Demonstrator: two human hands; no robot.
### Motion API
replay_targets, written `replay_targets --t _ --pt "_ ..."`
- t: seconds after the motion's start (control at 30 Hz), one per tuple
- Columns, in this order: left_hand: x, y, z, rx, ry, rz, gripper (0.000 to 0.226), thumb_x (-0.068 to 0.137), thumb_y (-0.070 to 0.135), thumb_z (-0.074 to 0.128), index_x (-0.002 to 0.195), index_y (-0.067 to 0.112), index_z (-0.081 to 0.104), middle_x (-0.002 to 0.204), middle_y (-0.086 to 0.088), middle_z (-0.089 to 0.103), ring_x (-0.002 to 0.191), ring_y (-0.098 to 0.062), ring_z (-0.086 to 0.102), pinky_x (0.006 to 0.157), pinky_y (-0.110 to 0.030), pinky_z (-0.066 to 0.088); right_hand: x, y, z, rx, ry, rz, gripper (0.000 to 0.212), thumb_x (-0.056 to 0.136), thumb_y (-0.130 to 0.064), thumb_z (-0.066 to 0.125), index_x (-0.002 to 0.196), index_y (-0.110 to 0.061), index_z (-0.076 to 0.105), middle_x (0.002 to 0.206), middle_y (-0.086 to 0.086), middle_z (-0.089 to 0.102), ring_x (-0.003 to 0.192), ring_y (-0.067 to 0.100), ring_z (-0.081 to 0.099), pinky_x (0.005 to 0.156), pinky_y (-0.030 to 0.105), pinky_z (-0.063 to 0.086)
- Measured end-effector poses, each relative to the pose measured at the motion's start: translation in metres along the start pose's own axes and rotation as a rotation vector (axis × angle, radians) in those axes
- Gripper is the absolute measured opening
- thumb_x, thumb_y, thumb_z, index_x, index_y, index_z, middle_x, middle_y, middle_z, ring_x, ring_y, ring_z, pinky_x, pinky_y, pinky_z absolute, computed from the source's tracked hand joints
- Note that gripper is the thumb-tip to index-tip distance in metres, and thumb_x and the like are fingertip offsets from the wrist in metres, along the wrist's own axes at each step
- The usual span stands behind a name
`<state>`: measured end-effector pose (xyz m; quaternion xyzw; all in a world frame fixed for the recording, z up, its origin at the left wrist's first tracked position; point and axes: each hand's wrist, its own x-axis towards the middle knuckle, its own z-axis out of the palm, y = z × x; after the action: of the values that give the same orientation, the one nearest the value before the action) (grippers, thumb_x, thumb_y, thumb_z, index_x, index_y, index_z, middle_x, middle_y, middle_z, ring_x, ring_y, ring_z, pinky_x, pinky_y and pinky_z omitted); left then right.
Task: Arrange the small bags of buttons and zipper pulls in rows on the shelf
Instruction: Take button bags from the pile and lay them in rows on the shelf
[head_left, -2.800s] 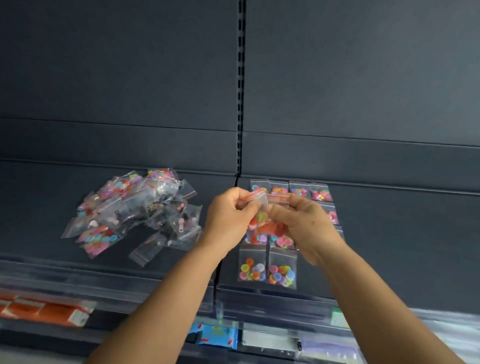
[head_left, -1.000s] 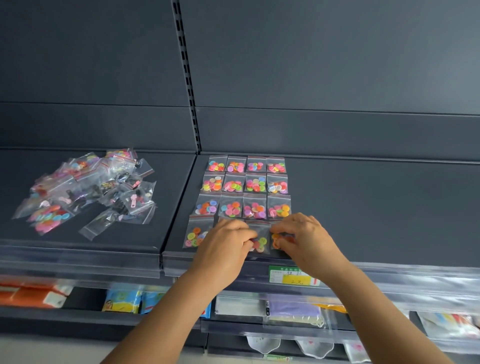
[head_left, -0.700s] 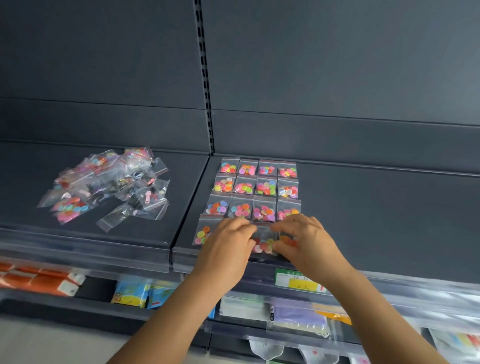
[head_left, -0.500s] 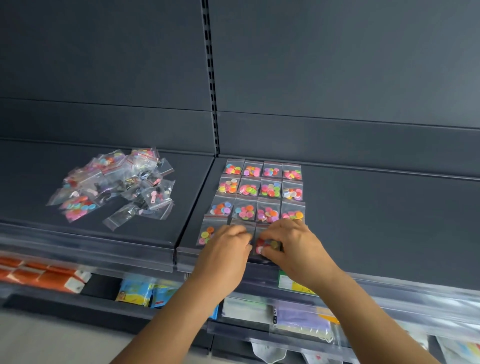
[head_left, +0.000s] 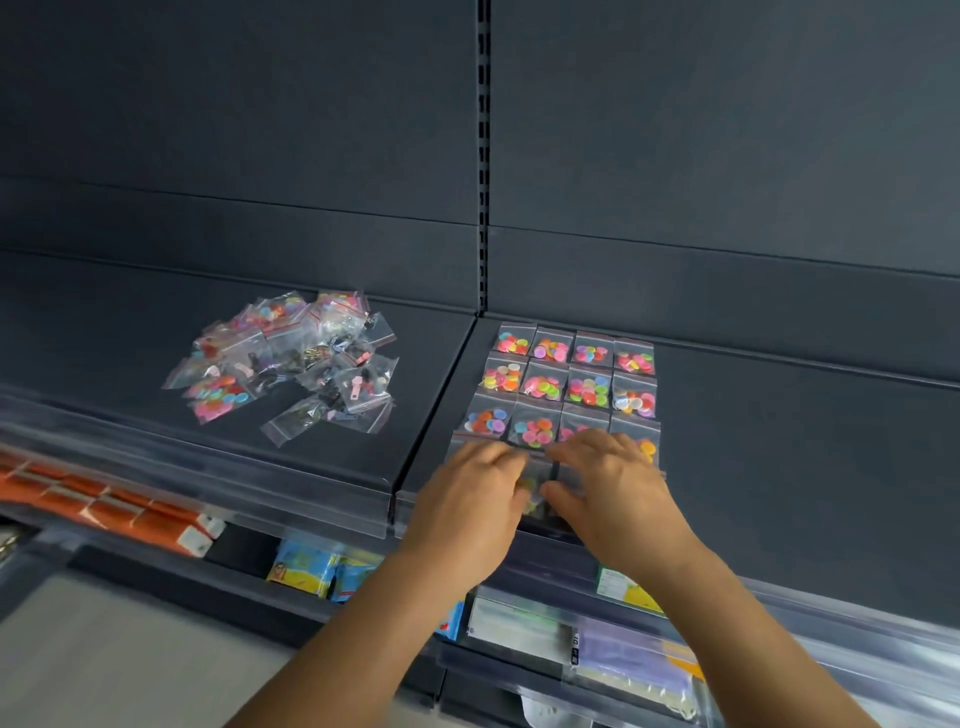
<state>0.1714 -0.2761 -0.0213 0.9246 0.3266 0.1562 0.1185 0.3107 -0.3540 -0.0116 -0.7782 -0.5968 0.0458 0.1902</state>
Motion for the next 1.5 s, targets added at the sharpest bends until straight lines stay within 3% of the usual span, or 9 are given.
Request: replay_targets --t 0.17,0.4,0.77,1.13,1.33,1.5 --pt "-0.001 -0.035 -0.02 0.029 0.046 -0.047 0.049 0.095 0.033 0.05 0.141 0.021 0.04 0.138 0.006 0.047 0.128 -0.012 0.038 0.104 -0.025 0.032 0.023 -0.029 0.009 -0.011 -0.014 -0.078 0.051 0.092 -0.037 0.052 0.14 -0.023 0.04 0.141 -0.004 0.046 0.129 0.019 0.037 0.107 0.031 0.031" --pt "-0.001 -0.112 -0.053 0.023 0.089 -0.127 0.049 0.095 0.035 0.049 0.141 0.022 0.039 0.14 0.005 0.046 0.129 -0.014 0.037 0.103 -0.027 0.033 0.075 -0.089 0.036 -0.008 -0.04 -0.113 0.055 0.094 -0.042 0.048 0.143 -0.023 0.034 0.145 -0.005 0.04 0.135 0.016 0.031 0.111 0.03 0.025" --pt "0.0 -0.254 -0.105 0.05 0.086 -0.155 0.048 0.095 0.035 0.049 0.14 0.022 0.04 0.138 0.005 0.048 0.127 -0.016 0.039 0.103 -0.029 0.034 0.153 -0.195 0.095 0.013 -0.049 -0.123 0.042 0.097 -0.03 0.044 0.138 -0.024 0.042 0.143 -0.007 0.042 0.134 0.017 0.033 0.11 0.032 0.025" --pt "-0.008 -0.35 -0.121 0.072 0.049 -0.248 0.041 0.098 0.024 0.042 0.138 0.019 0.044 0.141 0.005 0.045 0.126 -0.016 0.041 0.104 -0.029 0.036 0.194 -0.265 0.134 0.045 -0.103 -0.222 0.03 0.096 -0.024 0.047 0.122 -0.028 0.061 0.119 -0.002 0.058 0.114 0.02 0.044 0.1 0.032 0.039" --pt "-0.018 -0.365 -0.121 0.06 0.059 -0.299 0.021 0.094 0.025 0.049 0.111 0.02 0.061 0.111 0.005 0.061 0.097 -0.015 0.055 0.081 -0.028 0.044 0.197 -0.277 0.145 -0.026 -0.193 -0.242 0.032 0.097 -0.029 0.046 0.127 -0.037 0.056 0.122 -0.001 0.051 0.112 0.02 0.04 0.1 0.031 0.037" --pt "-0.02 -0.367 -0.123 0.09 0.11 -0.312 0.024 0.094 0.033 0.049 0.11 0.022 0.063 0.108 0.005 0.063 0.098 -0.016 0.052 0.081 -0.027 0.041 0.198 -0.28 0.145 -0.003 -0.167 -0.213 0.028 0.095 -0.028 0.049 0.12 -0.031 0.061 0.118 -0.002 0.055 0.113 0.02 0.044 0.098 0.032 0.04"
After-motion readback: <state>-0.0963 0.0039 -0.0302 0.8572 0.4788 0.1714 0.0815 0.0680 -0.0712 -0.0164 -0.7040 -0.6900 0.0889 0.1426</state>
